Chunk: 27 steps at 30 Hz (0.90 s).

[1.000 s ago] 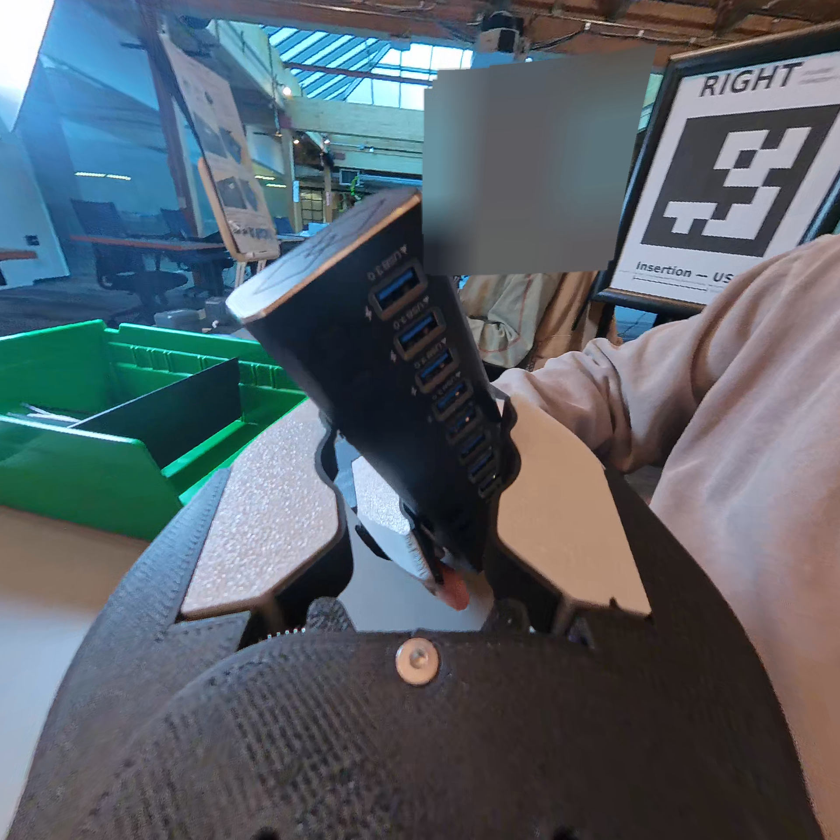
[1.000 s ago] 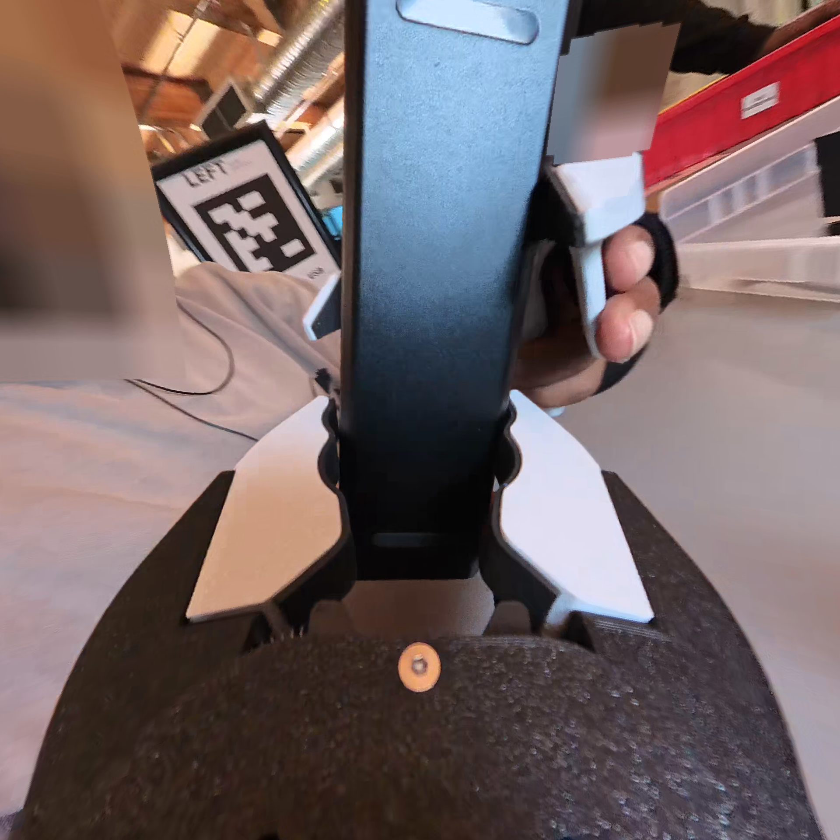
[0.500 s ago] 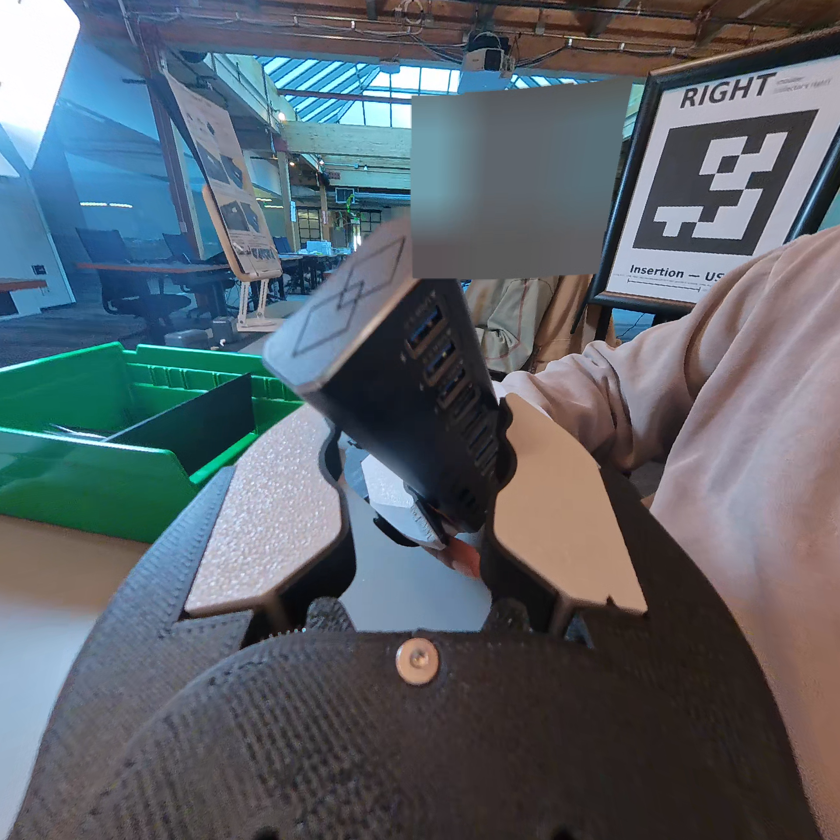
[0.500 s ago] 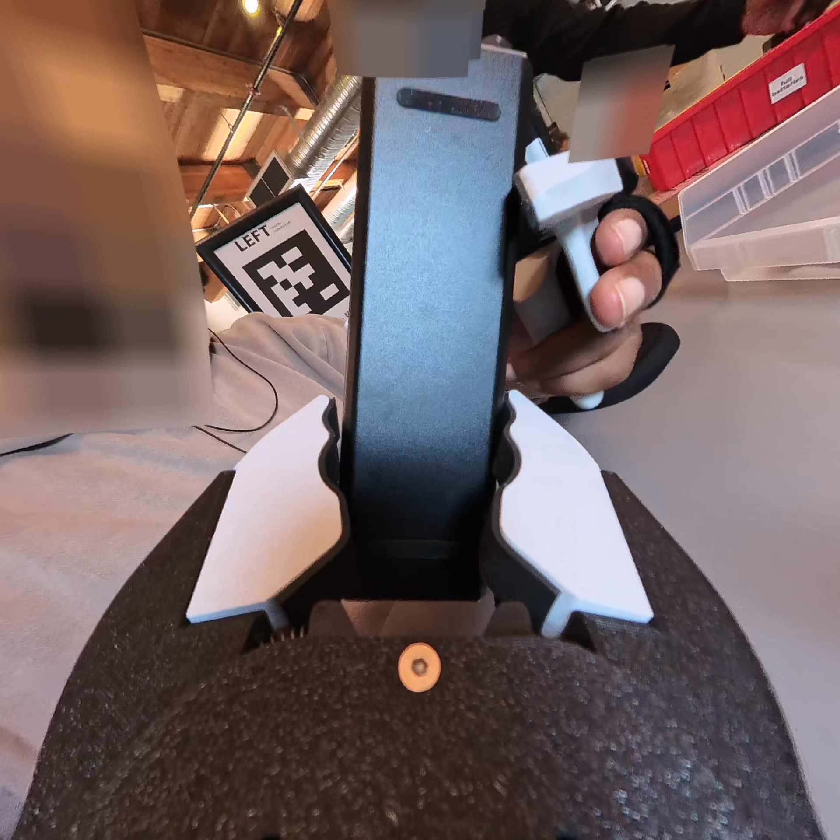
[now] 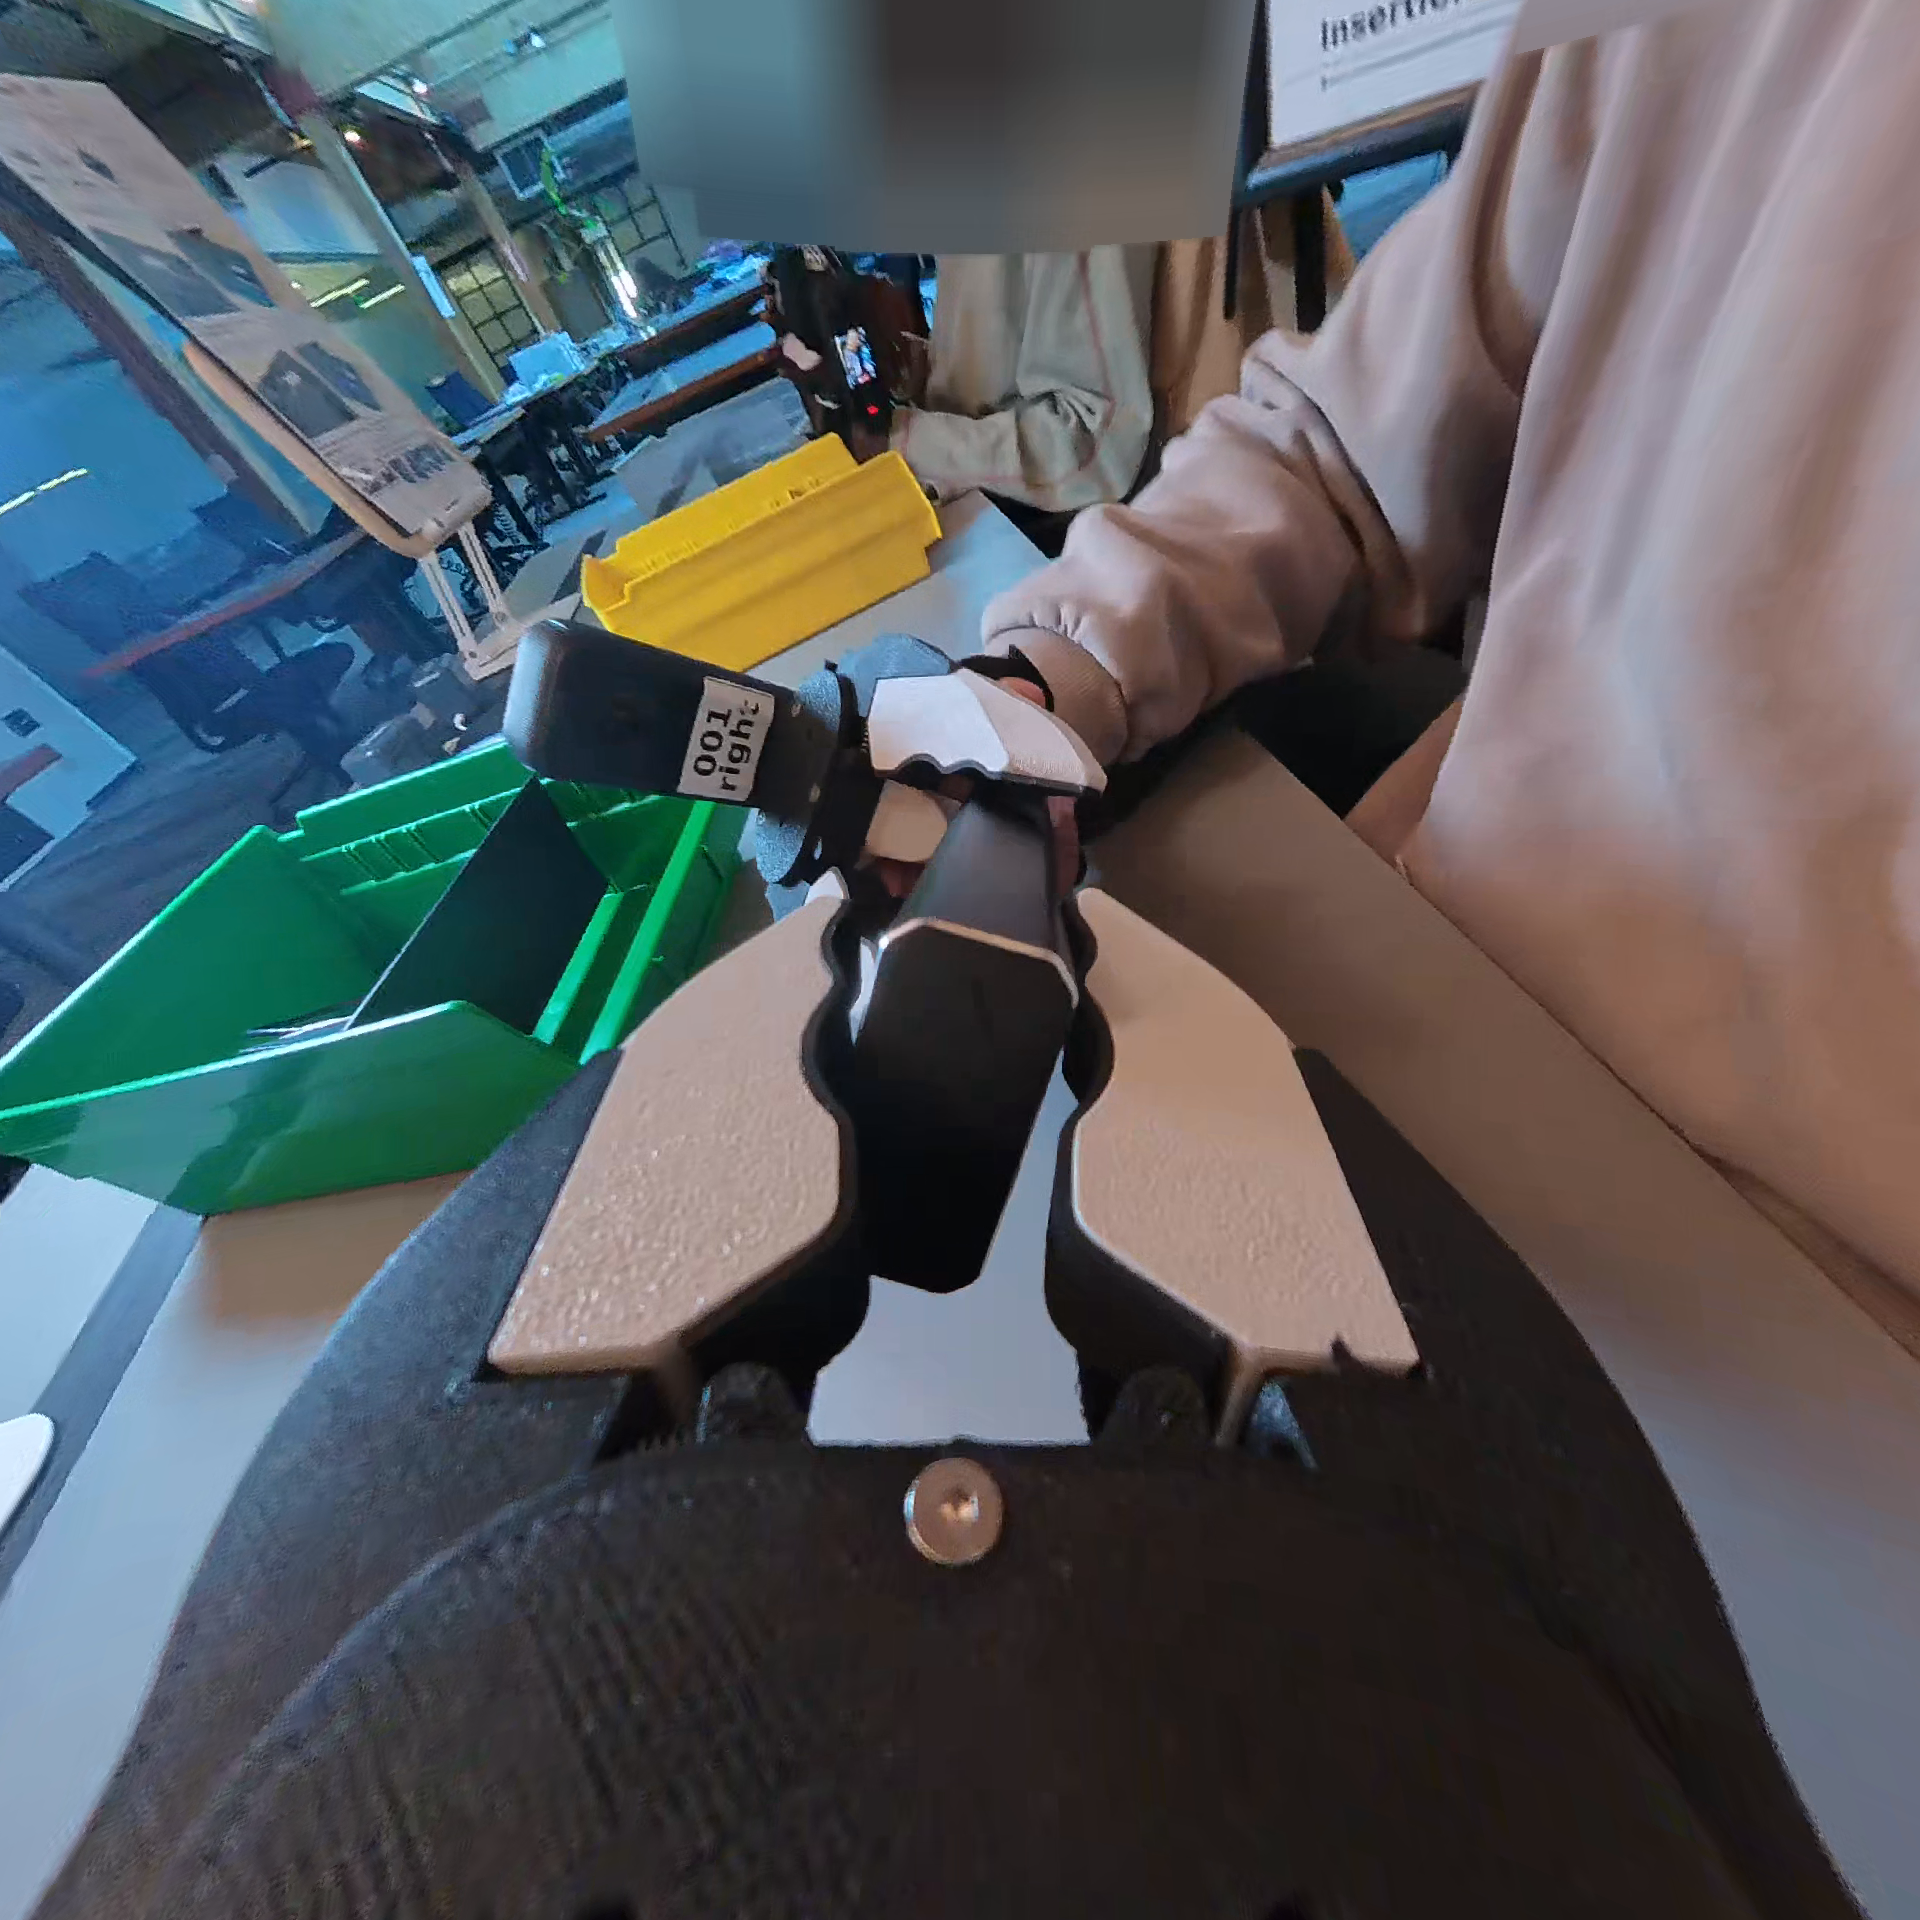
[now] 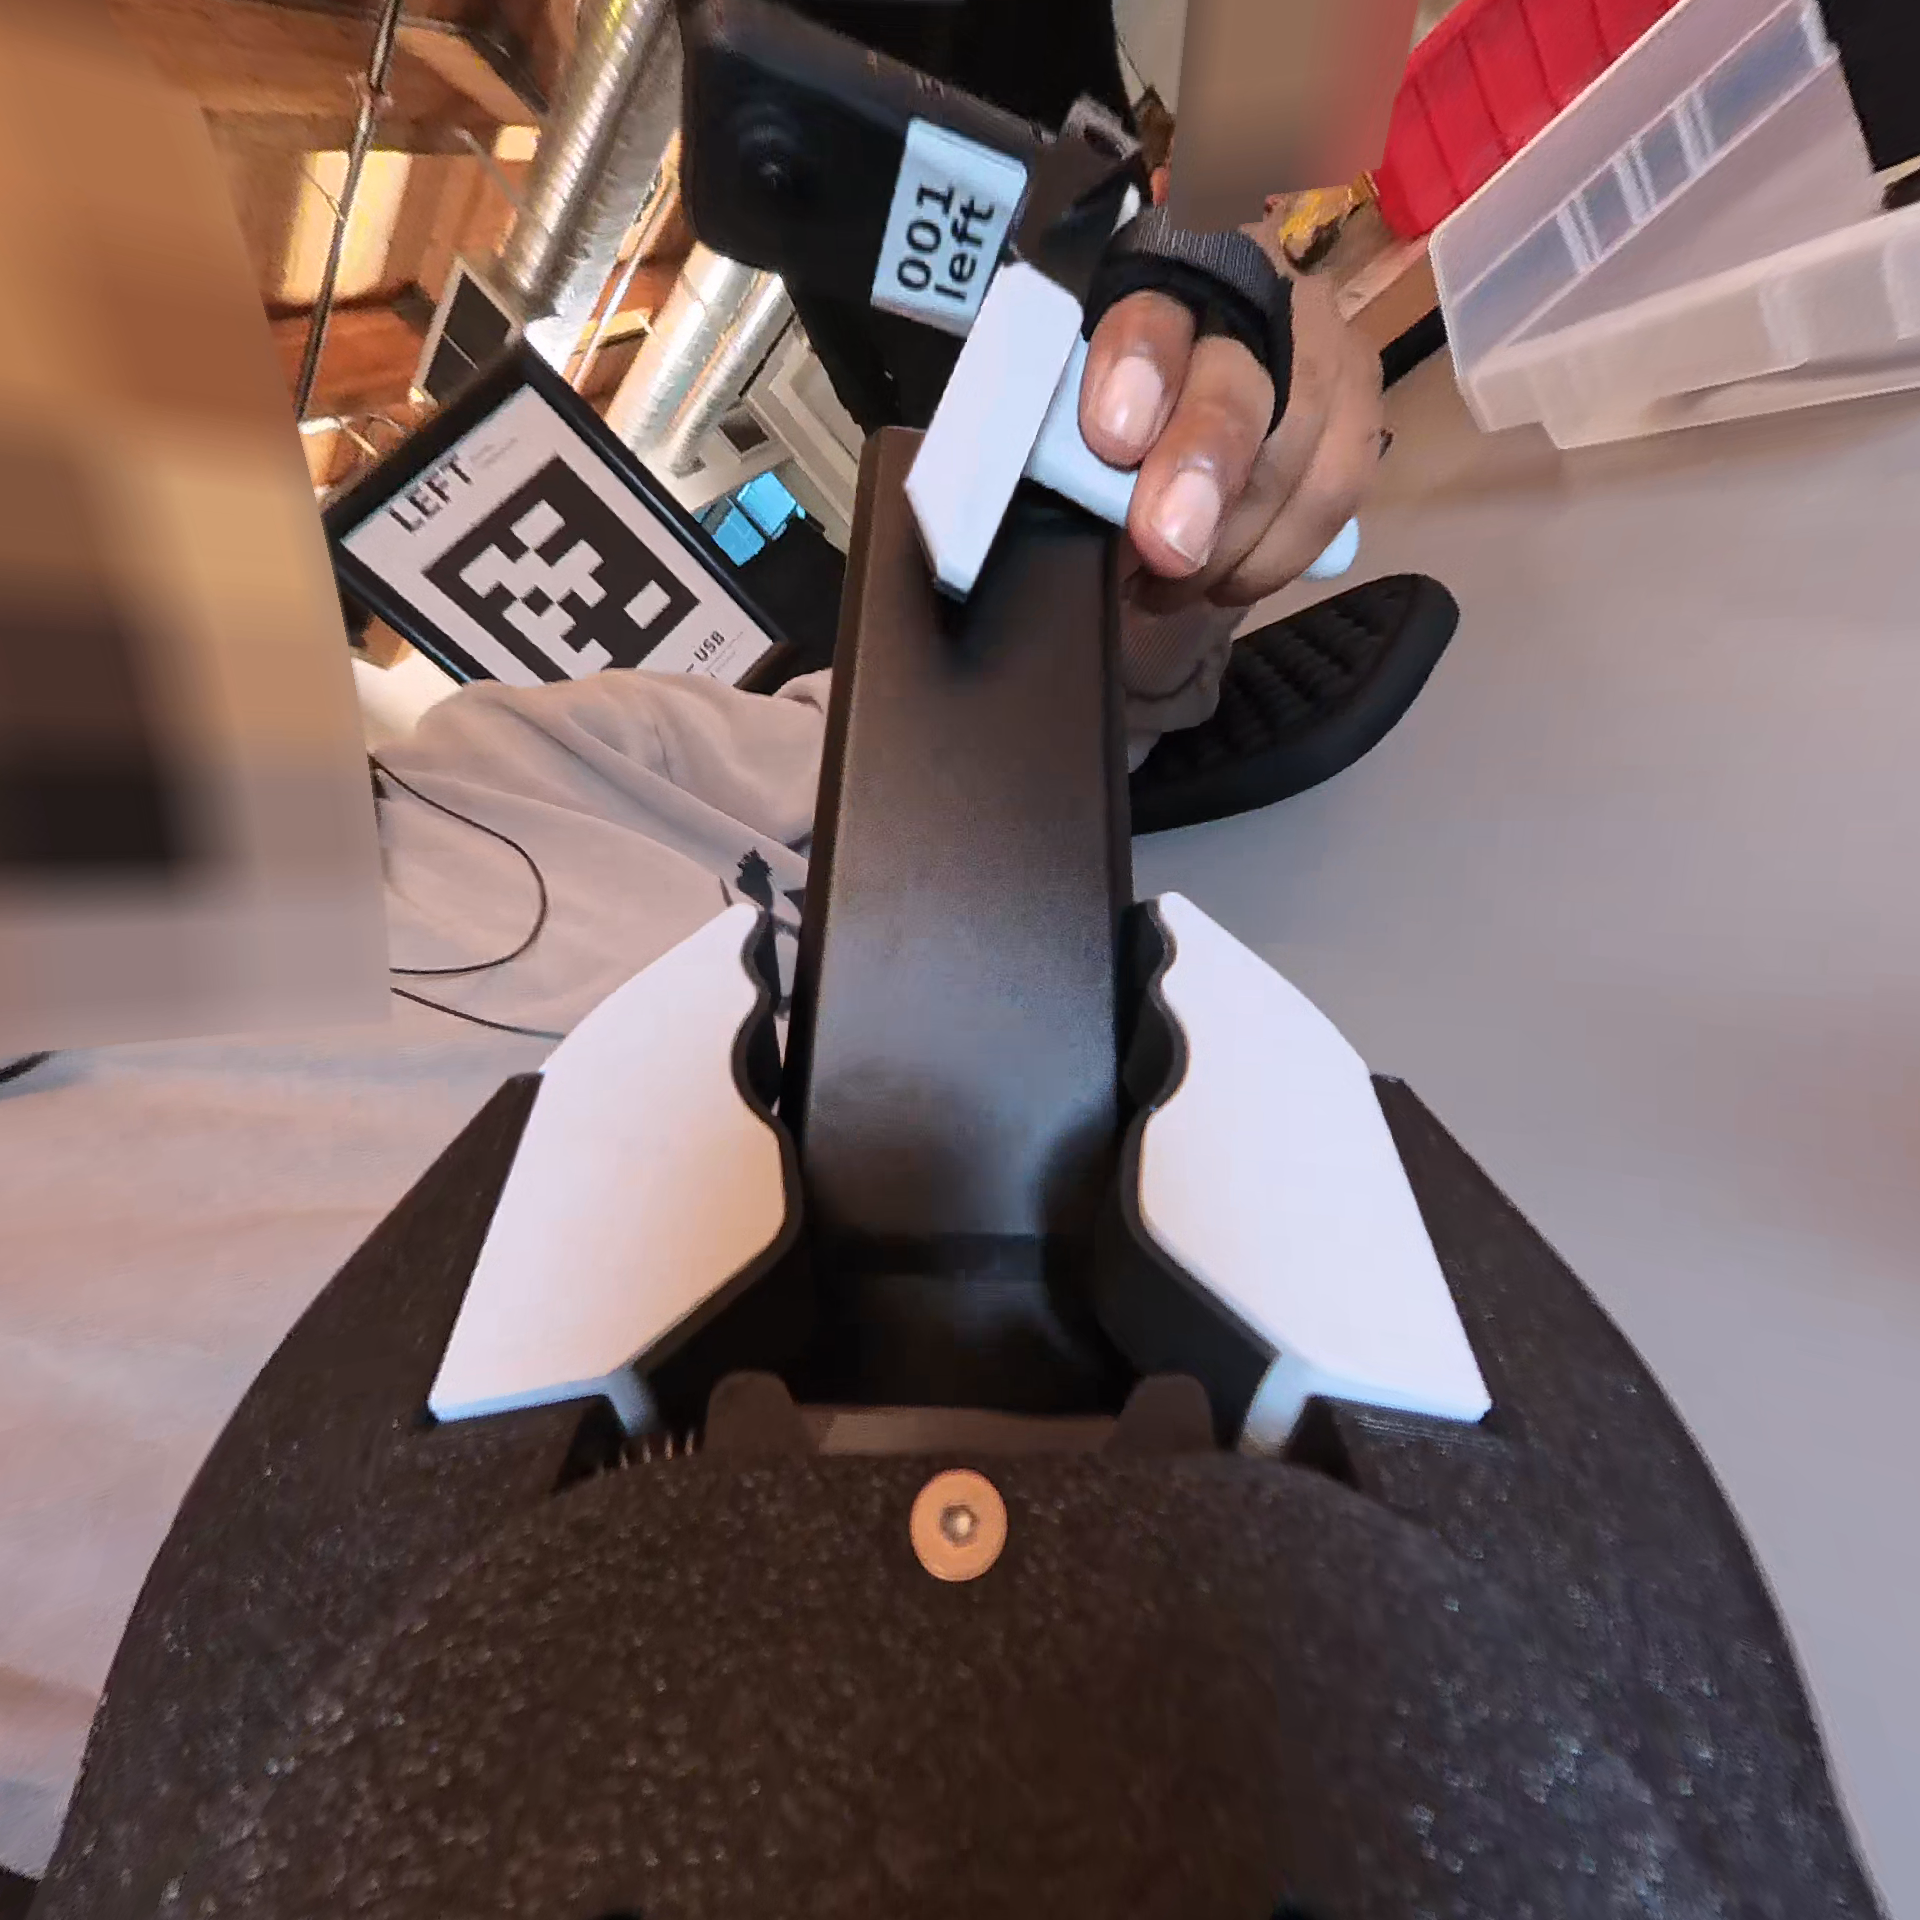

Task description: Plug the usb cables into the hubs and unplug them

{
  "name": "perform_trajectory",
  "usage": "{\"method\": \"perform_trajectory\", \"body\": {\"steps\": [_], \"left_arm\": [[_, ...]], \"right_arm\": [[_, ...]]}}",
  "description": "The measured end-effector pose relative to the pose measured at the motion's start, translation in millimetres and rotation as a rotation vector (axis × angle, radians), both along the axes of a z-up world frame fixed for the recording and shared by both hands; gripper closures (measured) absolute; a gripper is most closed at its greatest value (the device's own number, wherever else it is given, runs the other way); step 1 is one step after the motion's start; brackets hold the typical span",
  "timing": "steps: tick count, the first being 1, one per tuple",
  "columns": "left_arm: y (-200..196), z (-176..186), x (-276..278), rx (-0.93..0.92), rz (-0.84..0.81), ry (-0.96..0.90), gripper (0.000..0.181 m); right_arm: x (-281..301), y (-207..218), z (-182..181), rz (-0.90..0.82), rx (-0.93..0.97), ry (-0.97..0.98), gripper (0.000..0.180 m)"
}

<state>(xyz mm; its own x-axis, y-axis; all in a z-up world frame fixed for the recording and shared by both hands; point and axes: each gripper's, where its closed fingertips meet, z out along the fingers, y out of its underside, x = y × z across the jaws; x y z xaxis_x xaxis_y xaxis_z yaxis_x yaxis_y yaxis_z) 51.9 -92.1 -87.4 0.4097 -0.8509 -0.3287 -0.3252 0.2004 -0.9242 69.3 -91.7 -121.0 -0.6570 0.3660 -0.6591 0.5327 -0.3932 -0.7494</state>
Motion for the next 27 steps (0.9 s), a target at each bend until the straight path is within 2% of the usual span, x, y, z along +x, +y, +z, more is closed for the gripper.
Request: {"method": "perform_trajectory", "body": {"steps": [6, 10, 13, 16, 17, 18, 22, 24, 27], "left_arm": [[12, 20, -8, -0.122, 0.038, -0.236, 0.148], [34, 29, -23, -0.258, 0.151, -0.447, 0.149], [48, 30, -35, -0.393, 0.199, -0.659, 0.15], [60, 23, -45, -0.497, 0.236, -0.827, 0.15], [63, 20, -47, -0.525, 0.244, -0.864, 0.149], [66, 17, -48, -0.545, 0.25, -0.884, 0.149], [70, 4, -47, -0.569, 0.253, -0.832, 0.146], [69, -6, -46, -0.516, 0.274, -0.679, 0.139], [69, -15, -51, -0.355, 0.363, -0.42, 0.139]], "right_arm": [[5, 2, 15, -0.008, -0.024, 0.057, 0.099], [0, 16, 23, -0.129, 0.037, 0.14, 0.094], [-9, 36, 25, -0.306, 0.139, 0.203, 0.11], [-17, 68, 30, -0.556, 0.242, 0.256, 0.137], [-19, 75, 28, -0.594, 0.26, 0.233, 0.145], [-19, 78, 25, -0.594, 0.266, 0.2, 0.145], [-17, 83, 23, -0.556, 0.161, 0.104, 0.149], [-15, 88, 26, -0.545, 0.03, 0.043, 0.149], [-14, 96, 14, -0.541, -0.016, -0.049, 0.149]]}}
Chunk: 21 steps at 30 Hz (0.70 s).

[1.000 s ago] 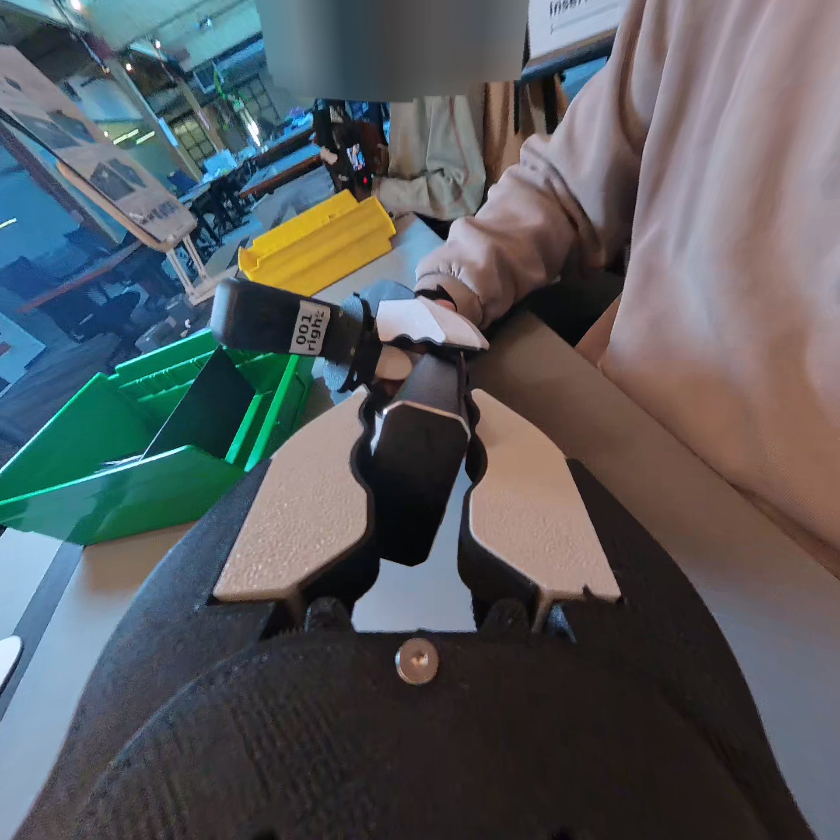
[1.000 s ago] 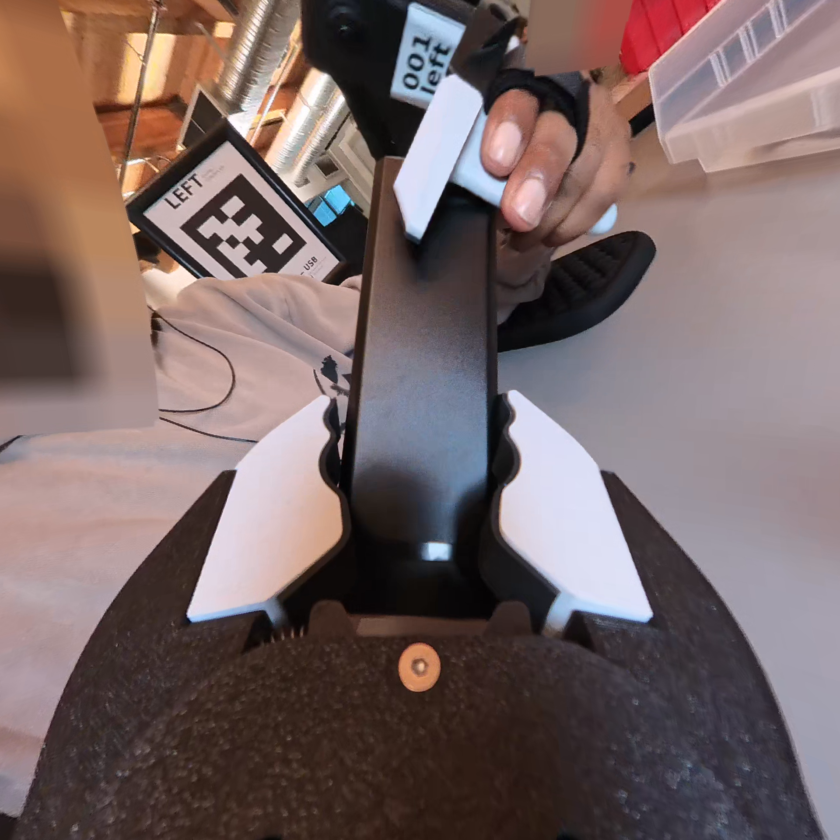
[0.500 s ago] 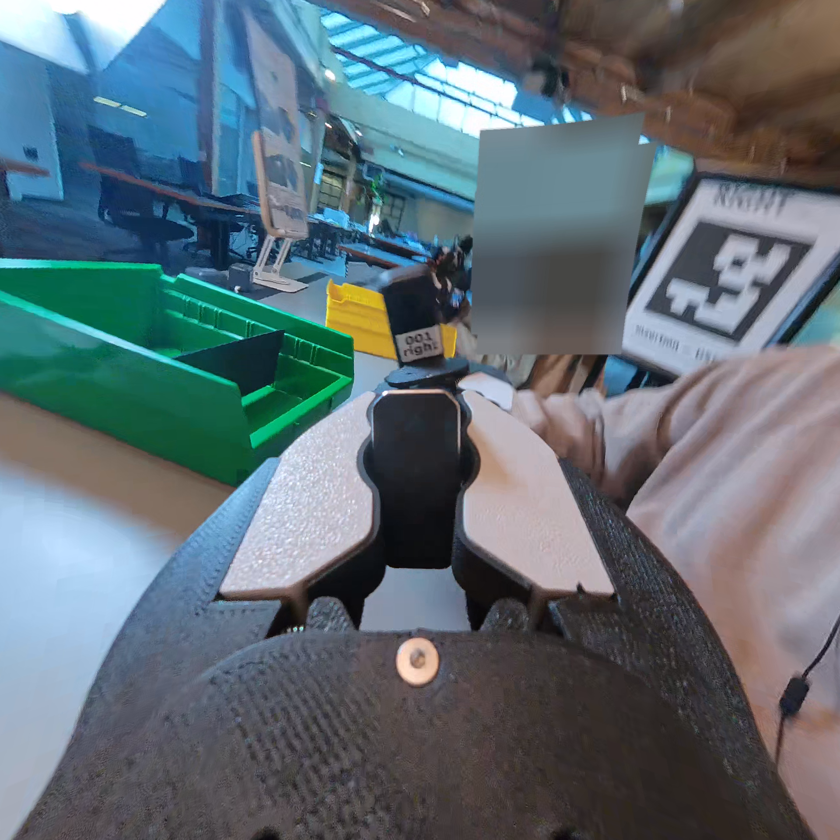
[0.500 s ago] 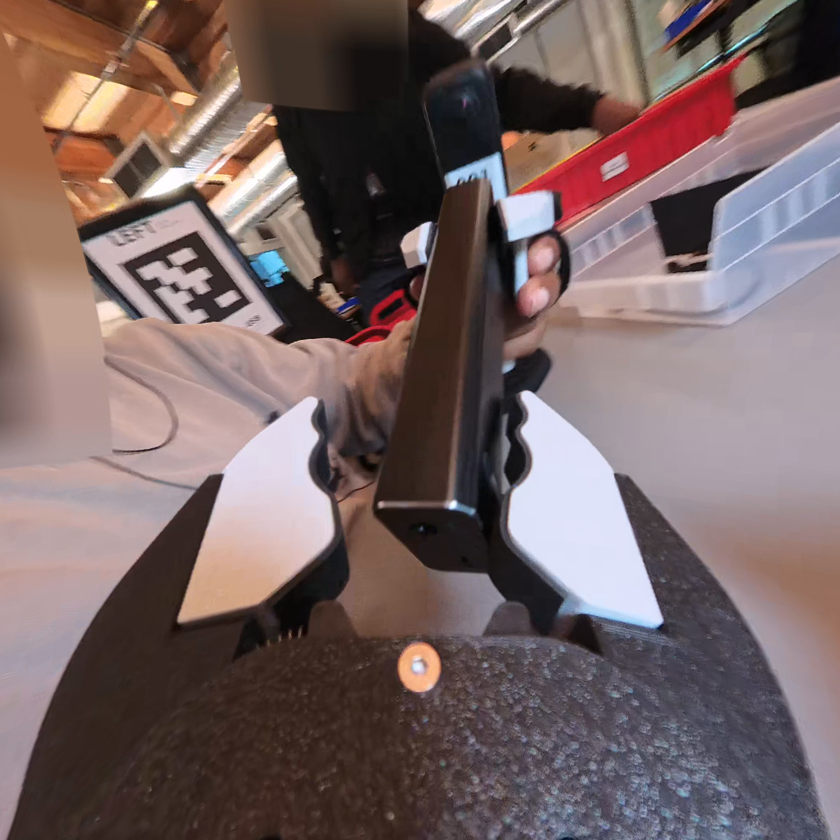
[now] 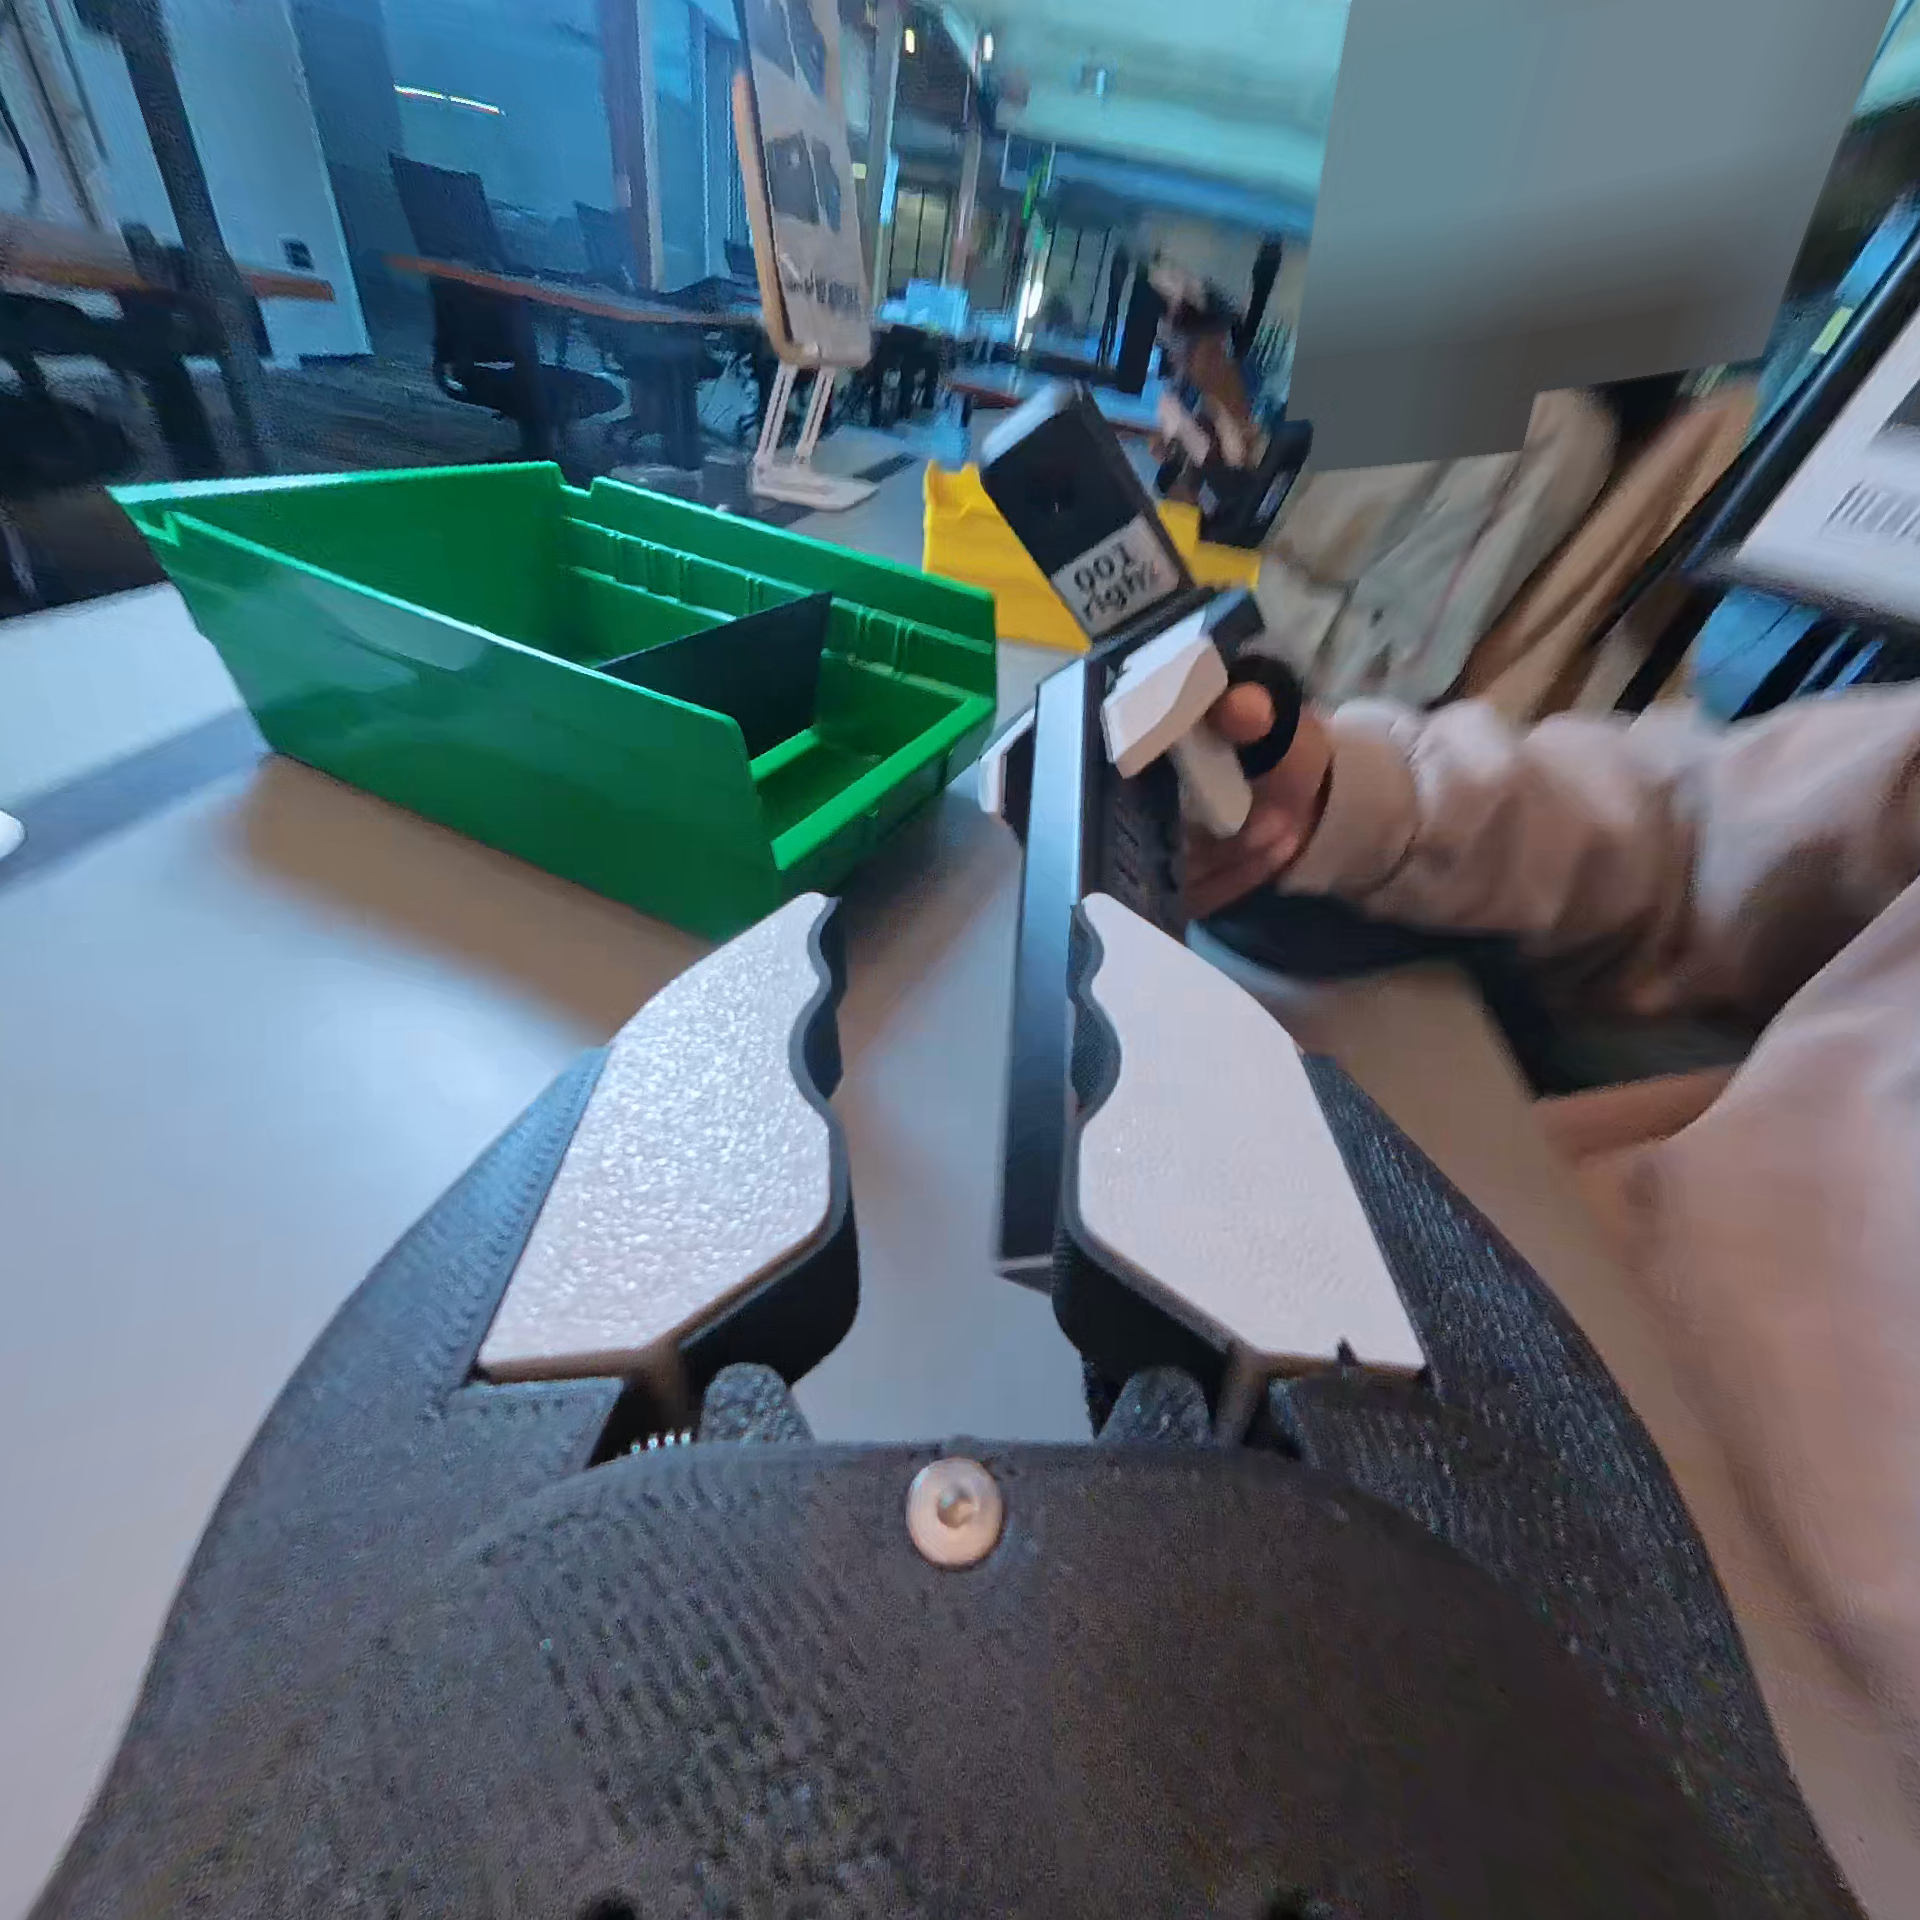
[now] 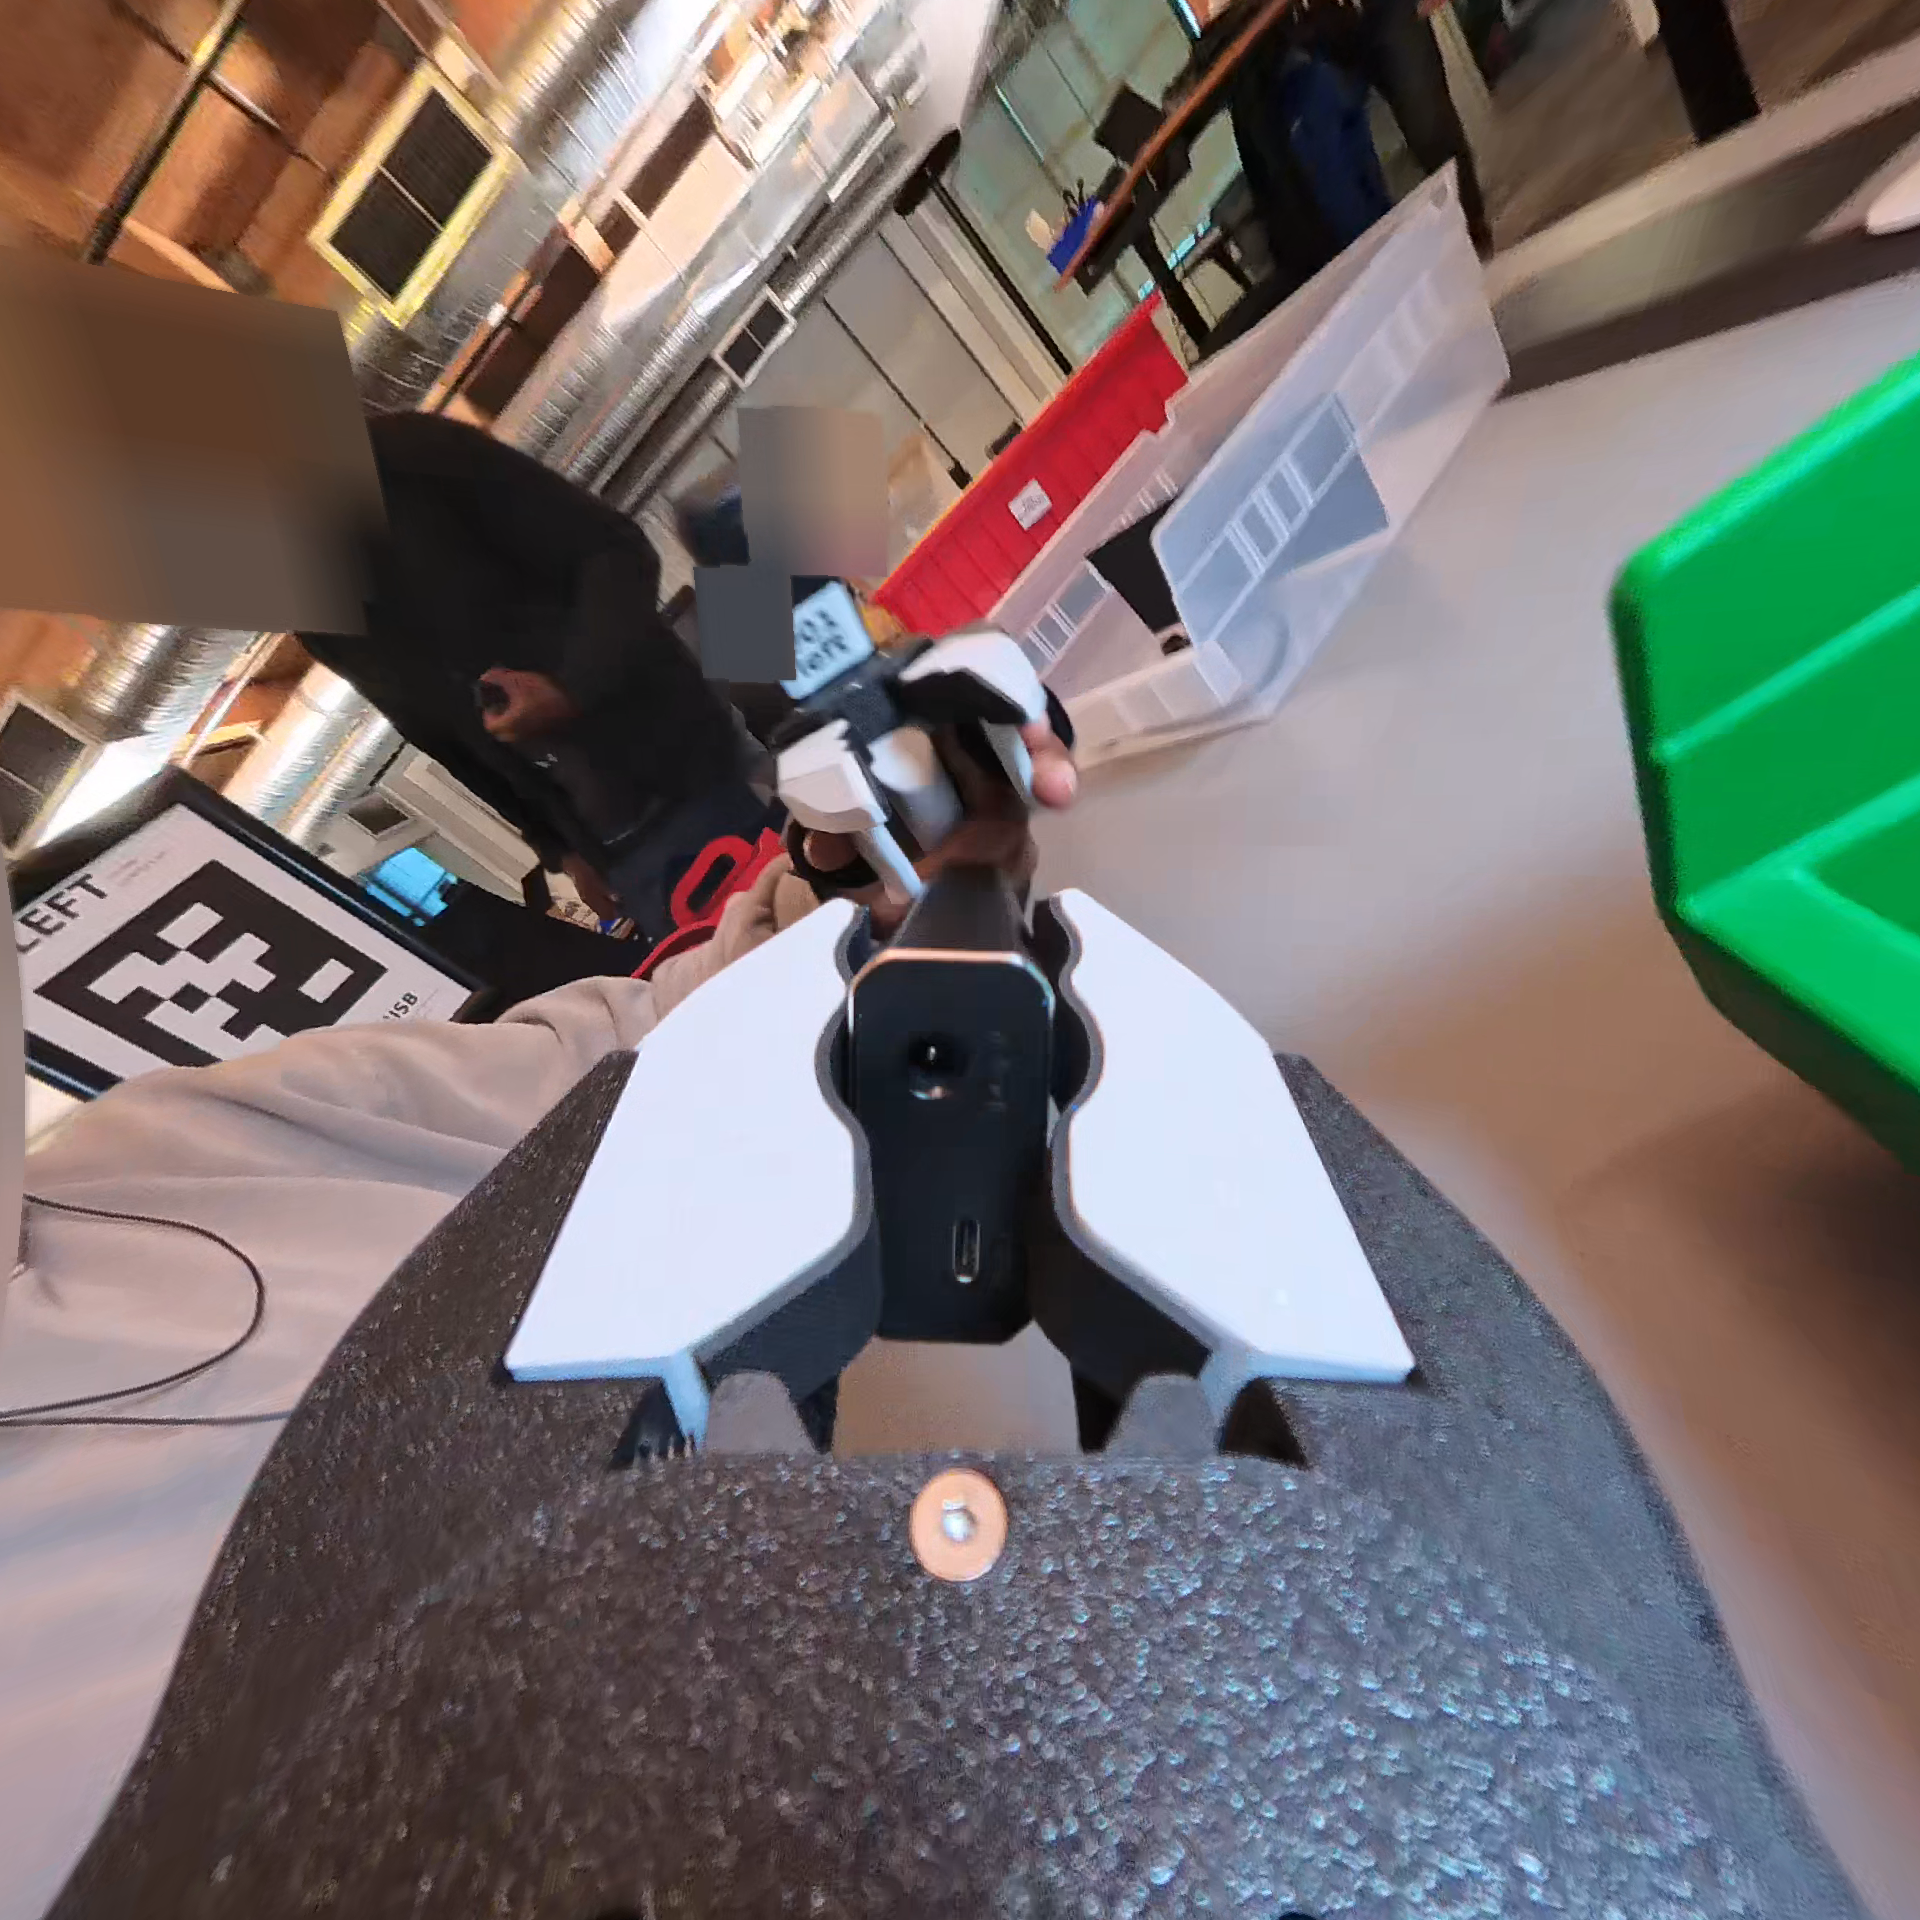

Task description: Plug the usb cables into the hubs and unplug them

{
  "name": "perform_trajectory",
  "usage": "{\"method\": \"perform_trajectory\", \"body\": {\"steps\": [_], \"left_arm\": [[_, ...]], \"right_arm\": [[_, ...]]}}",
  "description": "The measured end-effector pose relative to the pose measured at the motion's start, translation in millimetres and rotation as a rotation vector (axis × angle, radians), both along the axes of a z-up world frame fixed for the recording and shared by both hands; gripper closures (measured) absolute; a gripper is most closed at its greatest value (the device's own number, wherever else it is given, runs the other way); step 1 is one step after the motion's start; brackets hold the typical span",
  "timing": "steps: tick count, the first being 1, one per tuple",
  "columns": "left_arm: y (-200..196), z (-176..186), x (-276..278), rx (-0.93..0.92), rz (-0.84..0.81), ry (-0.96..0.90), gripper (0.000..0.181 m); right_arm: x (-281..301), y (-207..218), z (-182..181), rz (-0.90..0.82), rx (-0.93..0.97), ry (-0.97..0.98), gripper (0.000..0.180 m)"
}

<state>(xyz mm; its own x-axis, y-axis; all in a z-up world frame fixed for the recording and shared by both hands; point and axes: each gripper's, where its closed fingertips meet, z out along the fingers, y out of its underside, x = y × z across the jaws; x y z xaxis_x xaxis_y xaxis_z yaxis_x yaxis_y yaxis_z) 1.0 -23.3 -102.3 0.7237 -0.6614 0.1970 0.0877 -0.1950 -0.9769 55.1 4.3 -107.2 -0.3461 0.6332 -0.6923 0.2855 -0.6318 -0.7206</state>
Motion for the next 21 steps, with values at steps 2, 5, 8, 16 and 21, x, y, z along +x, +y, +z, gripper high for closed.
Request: {"method": "perform_trajectory", "body": {"steps": [2, 5, 8, 16, 21], "left_arm": [[-2, -8, 3, 0.051, 0.022, 0.197, 0.134], [-6, -22, 21, 0.074, 0.012, 0.406, 0.125], [-12, -39, 51, 0.011, -0.036, 0.491, 0.11], [15, -79, 27, 0.063, 0.264, 1.092, 0.112], [8, -63, 36, 0.051, 0.134, 0.833, 0.113]], "right_arm": [[-1, 0, -9, 0.008, -0.024, -0.037, 0.149], [-4, -5, -18, 0.016, -0.009, -0.084, 0.149], [-7, 0, -15, -0.048, 0.014, -0.075, 0.149], [-6, 23, 0, -0.241, -0.061, -0.022, 0.149], [-1, 10, 25, -0.159, -0.007, 0.122, 0.134]]}}
